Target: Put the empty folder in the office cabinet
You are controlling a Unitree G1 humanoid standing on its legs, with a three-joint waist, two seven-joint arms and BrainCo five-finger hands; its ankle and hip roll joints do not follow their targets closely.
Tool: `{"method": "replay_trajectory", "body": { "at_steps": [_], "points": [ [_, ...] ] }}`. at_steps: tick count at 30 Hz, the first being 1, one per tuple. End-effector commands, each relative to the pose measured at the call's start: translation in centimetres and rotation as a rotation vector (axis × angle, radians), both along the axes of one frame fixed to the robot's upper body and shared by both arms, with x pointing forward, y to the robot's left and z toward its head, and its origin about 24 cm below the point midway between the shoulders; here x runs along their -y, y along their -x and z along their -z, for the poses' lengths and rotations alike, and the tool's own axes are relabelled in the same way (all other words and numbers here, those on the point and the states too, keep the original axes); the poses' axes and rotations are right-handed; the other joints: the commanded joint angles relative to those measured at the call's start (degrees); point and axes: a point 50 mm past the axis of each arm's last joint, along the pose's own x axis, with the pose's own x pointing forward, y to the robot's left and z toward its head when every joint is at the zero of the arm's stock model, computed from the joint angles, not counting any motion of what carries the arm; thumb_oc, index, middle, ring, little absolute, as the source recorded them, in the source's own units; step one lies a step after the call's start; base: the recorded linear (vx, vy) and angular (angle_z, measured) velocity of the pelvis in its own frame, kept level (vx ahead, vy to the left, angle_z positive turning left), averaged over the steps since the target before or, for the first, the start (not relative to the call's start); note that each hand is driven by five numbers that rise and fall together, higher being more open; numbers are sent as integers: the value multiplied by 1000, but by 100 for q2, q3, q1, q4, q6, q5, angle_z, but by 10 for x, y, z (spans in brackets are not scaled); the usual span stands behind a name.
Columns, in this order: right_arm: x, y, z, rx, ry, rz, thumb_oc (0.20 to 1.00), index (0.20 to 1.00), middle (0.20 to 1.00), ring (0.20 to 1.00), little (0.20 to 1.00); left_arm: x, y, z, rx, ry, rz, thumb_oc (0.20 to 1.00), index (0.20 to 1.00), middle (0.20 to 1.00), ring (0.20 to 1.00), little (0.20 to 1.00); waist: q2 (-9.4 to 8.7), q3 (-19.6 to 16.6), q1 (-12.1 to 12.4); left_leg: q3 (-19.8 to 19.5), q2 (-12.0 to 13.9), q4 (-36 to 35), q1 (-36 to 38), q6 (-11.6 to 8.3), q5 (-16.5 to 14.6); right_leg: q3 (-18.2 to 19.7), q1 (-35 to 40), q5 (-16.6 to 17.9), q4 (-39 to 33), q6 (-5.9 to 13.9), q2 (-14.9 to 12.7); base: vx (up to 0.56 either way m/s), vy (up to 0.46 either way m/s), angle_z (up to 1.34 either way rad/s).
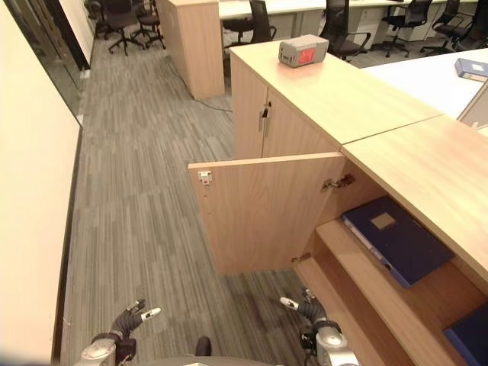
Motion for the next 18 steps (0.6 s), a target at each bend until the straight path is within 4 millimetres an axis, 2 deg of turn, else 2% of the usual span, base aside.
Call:
{"method": "replay_trajectory", "body": {
  "at_steps": [1,7,12,16,17,18],
  "points": [
    [2,-16,-10,76,23,-15,1000,1000,1000,1000,1000,-8,-44,-26,193,-4,-26,1000,1000,1000,1000,1000,-203,-42,-7,383,17,168,514,-133,-857,83,-102,206,117,358,-286,21,-17,-6],
    [7,-9,-8,62,35,-5,1000,1000,1000,1000,1000,-14,-64,-44,299,-22,-55,1000,1000,1000,1000,1000,-228,-100,-96,438,44,116,648,-171,-883,114,13,243,7,382,-313,12,-9,-6],
    [3,-10,-9,71,25,-36,1000,1000,1000,1000,1000,-29,-92,-69,405,-71,-72,1000,1000,1000,1000,1000,-213,-153,-235,541,68,86,765,-186,-904,216,8,264,-5,396,-325,10,15,-20],
    [-1,-11,-10,74,21,-72,1000,1000,1000,1000,1000,-51,-122,-104,515,-148,-71,1000,1000,1000,1000,1000,-187,-190,-348,650,83,75,807,-198,-910,309,-34,310,-8,427,-333,11,23,-12],
    [-2,-11,-10,76,18,-83,1000,1000,1000,1000,1000,-58,-130,-115,546,-168,-73,1000,1000,1000,1000,1000,-180,-196,-380,678,89,75,809,-203,-908,329,-48,326,-9,436,-334,7,38,-8],
    [-3,-10,-10,76,17,-115,1000,1000,1000,1000,1000,-73,-146,-139,598,-212,-77,1000,1000,1000,1000,1000,-179,-208,-449,740,90,75,823,-212,-916,383,-80,356,-5,457,-340,9,34,-14]
  ]
}}
